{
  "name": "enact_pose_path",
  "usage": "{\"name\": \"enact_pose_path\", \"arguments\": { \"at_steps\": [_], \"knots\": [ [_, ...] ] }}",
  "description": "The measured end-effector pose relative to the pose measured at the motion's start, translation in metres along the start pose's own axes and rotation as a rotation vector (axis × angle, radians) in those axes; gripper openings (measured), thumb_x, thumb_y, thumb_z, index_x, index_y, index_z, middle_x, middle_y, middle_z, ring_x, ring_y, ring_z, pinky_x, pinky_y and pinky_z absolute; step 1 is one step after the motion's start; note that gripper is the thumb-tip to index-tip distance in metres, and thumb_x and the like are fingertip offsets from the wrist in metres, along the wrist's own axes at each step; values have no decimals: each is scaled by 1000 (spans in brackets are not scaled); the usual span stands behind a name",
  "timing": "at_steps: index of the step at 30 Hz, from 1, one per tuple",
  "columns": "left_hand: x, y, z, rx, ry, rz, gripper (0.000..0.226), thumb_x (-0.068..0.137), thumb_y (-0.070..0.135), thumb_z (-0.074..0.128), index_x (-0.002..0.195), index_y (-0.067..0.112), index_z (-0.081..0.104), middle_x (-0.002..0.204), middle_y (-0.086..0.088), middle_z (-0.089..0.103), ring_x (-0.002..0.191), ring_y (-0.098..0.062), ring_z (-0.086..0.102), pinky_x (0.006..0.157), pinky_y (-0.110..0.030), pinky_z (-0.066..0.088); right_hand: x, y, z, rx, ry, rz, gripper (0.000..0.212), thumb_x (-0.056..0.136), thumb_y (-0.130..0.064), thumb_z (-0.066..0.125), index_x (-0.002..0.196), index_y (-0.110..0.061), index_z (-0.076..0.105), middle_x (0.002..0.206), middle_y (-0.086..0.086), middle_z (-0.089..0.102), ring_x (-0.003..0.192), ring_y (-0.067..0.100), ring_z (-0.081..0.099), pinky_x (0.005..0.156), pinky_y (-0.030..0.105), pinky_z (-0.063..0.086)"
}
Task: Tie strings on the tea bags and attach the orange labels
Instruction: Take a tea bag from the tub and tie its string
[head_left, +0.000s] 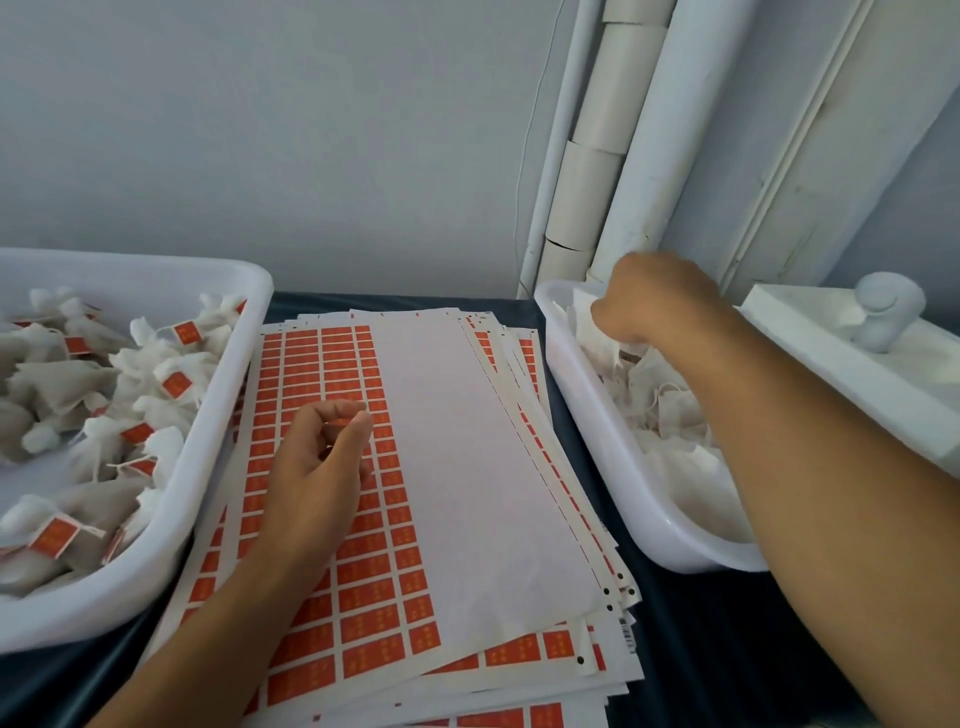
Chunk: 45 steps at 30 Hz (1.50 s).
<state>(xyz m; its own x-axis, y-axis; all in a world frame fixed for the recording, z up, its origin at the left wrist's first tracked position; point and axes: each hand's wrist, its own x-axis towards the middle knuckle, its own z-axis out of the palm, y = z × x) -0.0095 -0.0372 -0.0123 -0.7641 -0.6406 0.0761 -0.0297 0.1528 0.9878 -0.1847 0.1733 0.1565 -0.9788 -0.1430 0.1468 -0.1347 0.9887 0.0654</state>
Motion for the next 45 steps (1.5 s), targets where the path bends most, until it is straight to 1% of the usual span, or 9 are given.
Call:
{"name": "enact_pose_path", "arguments": {
  "at_steps": [7, 11, 13, 18, 24, 28, 31, 37, 45],
  "knots": [
    [-4, 5, -2, -38, -32, 39, 15, 99, 48, 55, 111, 40, 59, 91, 19, 70, 84, -6, 70, 56, -10, 51, -34, -42, -47, 191, 333, -260, 19, 91, -27, 47, 76, -15, 51, 77, 6, 52, 77, 33, 53, 59, 29, 34],
    [-5, 12, -6, -262, -136, 15, 28, 98, 52, 52, 120, 36, 58, 111, 19, 72, 100, -5, 71, 79, -22, 57, -57, -67, -45, 413, 125, -426, 21, 93, -23, 49, 90, -13, 67, 85, 7, 73, 78, 27, 72, 72, 37, 58],
    [-3, 15, -8, -405, -208, -2, 41, 92, 59, 51, 127, 37, 54, 122, 17, 70, 112, -9, 69, 91, -30, 55, -69, -79, -27, 573, -55, -507, 19, 97, -26, 54, 85, -20, 67, 75, -2, 74, 63, 11, 73, 60, 30, 55],
    [2, 18, -15, -556, -307, -105, 70, 81, 66, 66, 140, 34, 49, 133, 5, 65, 121, -21, 65, 86, -33, 59, -80, -104, 33, 743, -320, -624, 16, 101, -35, 60, 89, -29, 69, 79, -9, 72, 64, 4, 70, 60, 30, 56],
    [6, 0, -11, -294, -258, -235, 42, 78, 50, 78, 115, 44, 59, 100, 18, 74, 96, -15, 75, 86, -42, 62, -74, -106, 73, 1028, -380, -537, 14, 100, -40, 62, 98, -32, 73, 77, -10, 72, 64, 5, 66, 59, 18, 48],
    [8, -5, -10, -304, -197, -261, 30, 84, 47, 75, 110, 42, 59, 94, 17, 74, 90, -12, 76, 82, -42, 63, -77, -100, 89, 1141, -489, -473, 34, 98, -58, 55, 100, -30, 73, 86, -9, 72, 67, 9, 66, 63, 20, 49],
    [8, -6, -10, -294, -188, -242, 30, 85, 47, 75, 111, 42, 61, 97, 15, 75, 92, -13, 76, 82, -41, 63, -83, -98, 99, 1094, -434, -478, 43, 91, -68, 49, 91, -30, 71, 83, -13, 71, 66, 7, 66, 65, 22, 50],
    [5, -3, -9, -337, -249, -220, 44, 75, 49, 76, 116, 39, 62, 102, 10, 75, 96, -15, 75, 78, -36, 62, -90, -101, 111, 944, -130, -624, 28, 104, -43, 52, 87, -23, 64, 77, -9, 67, 78, 2, 63, 64, 14, 53],
    [7, 2, -11, -419, -254, -309, 29, 93, 27, 69, 121, 31, 65, 117, 3, 73, 113, -27, 69, 95, -47, 58, -87, -90, 110, 997, -274, -608, 26, 103, -44, 53, 83, -31, 64, 74, -22, 67, 69, -3, 66, 67, 19, 49]
  ]
}}
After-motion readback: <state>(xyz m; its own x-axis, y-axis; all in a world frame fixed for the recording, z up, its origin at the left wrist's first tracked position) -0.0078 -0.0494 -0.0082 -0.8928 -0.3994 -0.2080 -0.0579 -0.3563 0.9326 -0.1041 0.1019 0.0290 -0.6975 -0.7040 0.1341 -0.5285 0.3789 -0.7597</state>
